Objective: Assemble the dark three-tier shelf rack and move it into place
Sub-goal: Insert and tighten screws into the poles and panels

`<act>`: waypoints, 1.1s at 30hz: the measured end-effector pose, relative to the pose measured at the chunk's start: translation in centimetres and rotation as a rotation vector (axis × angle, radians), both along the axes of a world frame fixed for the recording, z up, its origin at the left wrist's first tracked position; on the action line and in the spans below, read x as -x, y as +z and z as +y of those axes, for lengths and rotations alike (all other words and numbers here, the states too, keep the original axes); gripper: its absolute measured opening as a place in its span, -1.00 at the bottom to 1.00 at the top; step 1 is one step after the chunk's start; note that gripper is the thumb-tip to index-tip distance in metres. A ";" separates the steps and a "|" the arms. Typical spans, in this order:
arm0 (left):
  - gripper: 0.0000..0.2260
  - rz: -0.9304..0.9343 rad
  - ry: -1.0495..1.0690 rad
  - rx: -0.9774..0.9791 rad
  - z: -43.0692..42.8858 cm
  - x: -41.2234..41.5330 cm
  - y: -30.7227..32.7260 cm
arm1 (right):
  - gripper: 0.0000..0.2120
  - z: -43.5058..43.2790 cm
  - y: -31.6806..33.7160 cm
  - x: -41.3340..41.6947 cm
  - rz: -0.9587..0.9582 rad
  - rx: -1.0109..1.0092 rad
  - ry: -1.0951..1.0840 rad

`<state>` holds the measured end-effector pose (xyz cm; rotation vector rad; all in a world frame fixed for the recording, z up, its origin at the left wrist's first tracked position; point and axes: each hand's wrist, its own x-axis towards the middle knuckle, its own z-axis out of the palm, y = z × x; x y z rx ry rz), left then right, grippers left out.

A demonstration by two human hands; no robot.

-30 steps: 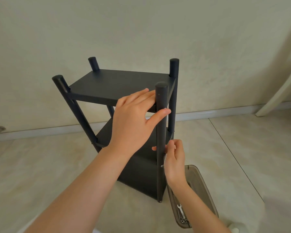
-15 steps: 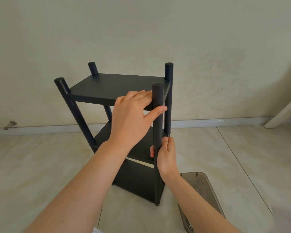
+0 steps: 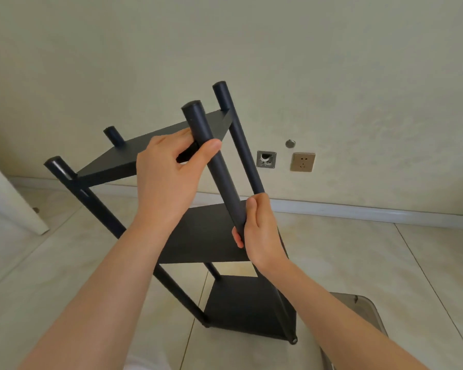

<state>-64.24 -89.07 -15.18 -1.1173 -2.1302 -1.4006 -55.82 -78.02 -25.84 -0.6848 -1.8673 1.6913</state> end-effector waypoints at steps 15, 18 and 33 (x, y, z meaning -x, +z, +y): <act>-0.89 -0.344 0.069 -0.298 -7.5 1.5 -2.0 | -0.89 -2.4 1.2 2.3 -0.048 -0.370 0.170; -0.88 -0.443 0.085 -0.310 -8.4 1.7 -3.1 | -0.92 -2.2 1.2 1.9 -0.087 -0.421 0.181; -0.70 -0.890 0.045 -0.268 -8.4 -0.3 -7.1 | -0.78 0.7 -1.5 -1.2 -0.244 -0.640 0.178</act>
